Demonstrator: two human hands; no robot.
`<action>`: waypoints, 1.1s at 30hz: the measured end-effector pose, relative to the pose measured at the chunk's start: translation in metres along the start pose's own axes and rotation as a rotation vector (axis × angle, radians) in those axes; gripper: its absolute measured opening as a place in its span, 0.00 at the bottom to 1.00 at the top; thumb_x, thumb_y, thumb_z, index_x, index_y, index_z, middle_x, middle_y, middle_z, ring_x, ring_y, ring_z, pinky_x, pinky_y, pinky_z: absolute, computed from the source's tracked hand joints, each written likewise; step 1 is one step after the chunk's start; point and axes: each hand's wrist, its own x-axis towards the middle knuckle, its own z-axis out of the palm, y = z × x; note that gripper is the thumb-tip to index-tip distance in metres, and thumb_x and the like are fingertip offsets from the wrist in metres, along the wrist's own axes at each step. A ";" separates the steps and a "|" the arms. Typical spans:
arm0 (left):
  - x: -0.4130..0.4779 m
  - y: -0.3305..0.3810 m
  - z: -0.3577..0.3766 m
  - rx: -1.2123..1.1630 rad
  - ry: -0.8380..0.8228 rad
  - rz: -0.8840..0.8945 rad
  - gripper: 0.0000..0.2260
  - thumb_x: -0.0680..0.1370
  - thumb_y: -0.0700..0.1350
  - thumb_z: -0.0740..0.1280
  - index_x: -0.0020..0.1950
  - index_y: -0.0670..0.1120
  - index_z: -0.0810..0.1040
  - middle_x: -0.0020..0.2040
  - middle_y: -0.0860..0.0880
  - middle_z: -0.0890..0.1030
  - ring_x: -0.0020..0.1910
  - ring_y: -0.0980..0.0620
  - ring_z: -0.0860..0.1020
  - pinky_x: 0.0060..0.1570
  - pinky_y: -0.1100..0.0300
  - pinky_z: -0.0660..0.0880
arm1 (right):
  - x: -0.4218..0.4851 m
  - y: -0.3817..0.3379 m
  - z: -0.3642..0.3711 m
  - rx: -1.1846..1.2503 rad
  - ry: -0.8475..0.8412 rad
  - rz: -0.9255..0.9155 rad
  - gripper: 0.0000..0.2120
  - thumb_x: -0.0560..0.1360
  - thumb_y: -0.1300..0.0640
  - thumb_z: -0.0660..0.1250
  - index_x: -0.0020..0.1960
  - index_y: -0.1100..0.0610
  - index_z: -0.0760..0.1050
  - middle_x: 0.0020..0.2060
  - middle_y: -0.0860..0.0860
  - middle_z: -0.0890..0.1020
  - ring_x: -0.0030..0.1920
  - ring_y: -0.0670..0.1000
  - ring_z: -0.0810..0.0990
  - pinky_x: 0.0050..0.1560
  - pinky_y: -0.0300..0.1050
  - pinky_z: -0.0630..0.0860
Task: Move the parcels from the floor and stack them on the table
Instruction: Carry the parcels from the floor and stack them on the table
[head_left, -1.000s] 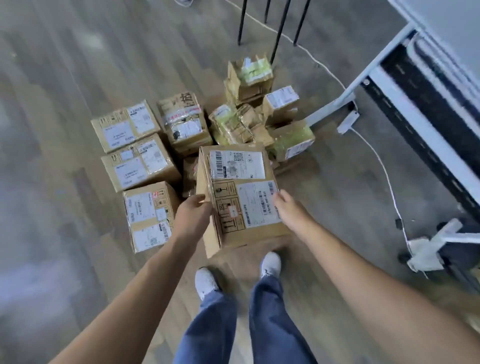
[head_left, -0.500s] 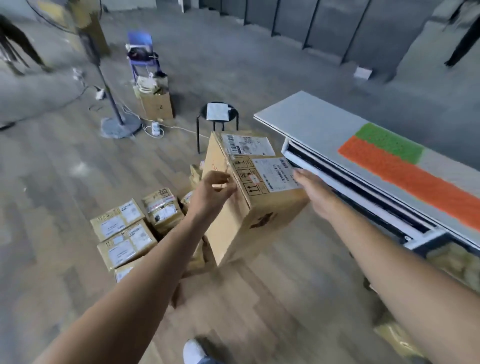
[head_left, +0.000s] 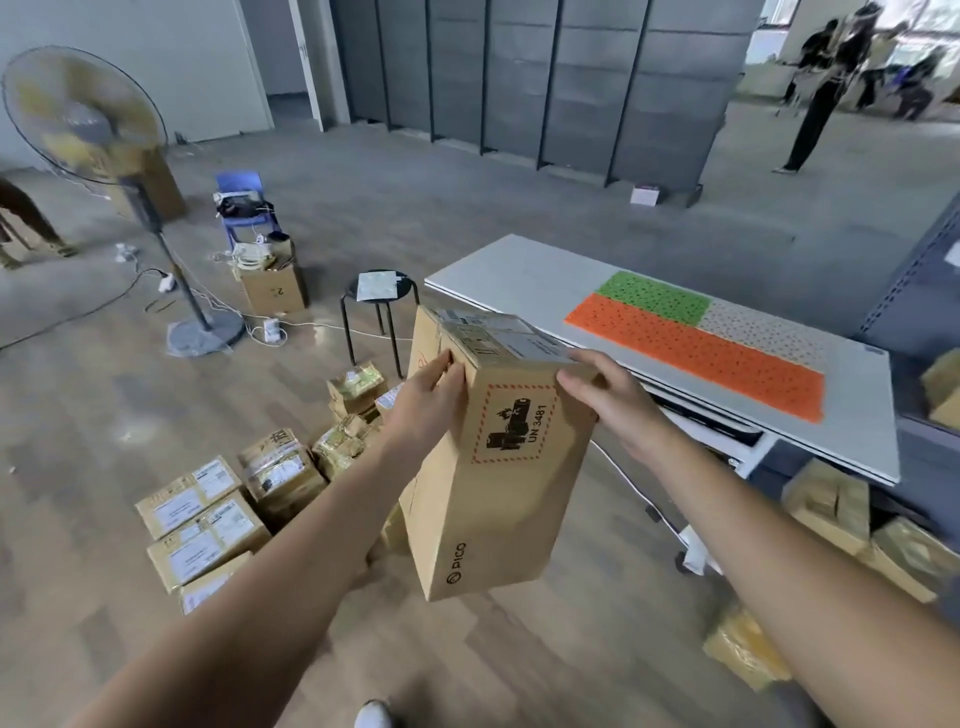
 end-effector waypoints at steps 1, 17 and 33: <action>-0.005 0.005 0.006 -0.016 -0.026 -0.013 0.27 0.76 0.62 0.59 0.73 0.55 0.68 0.67 0.52 0.75 0.66 0.50 0.72 0.67 0.48 0.68 | -0.005 0.000 -0.004 -0.056 0.025 -0.016 0.15 0.73 0.45 0.72 0.58 0.42 0.75 0.59 0.47 0.77 0.57 0.46 0.77 0.54 0.42 0.74; 0.054 0.058 0.029 0.026 -0.273 0.151 0.22 0.79 0.54 0.62 0.73 0.52 0.67 0.59 0.53 0.81 0.57 0.53 0.79 0.64 0.48 0.72 | 0.029 -0.031 -0.042 -0.308 0.377 -0.087 0.19 0.75 0.43 0.69 0.62 0.51 0.78 0.53 0.47 0.81 0.52 0.46 0.75 0.46 0.38 0.68; 0.228 0.028 0.010 -0.089 -0.448 -0.213 0.37 0.70 0.72 0.57 0.73 0.52 0.66 0.70 0.50 0.71 0.69 0.42 0.69 0.63 0.35 0.68 | 0.159 -0.068 -0.014 -0.355 0.524 -0.089 0.18 0.74 0.46 0.71 0.62 0.49 0.78 0.49 0.41 0.80 0.50 0.42 0.77 0.44 0.30 0.68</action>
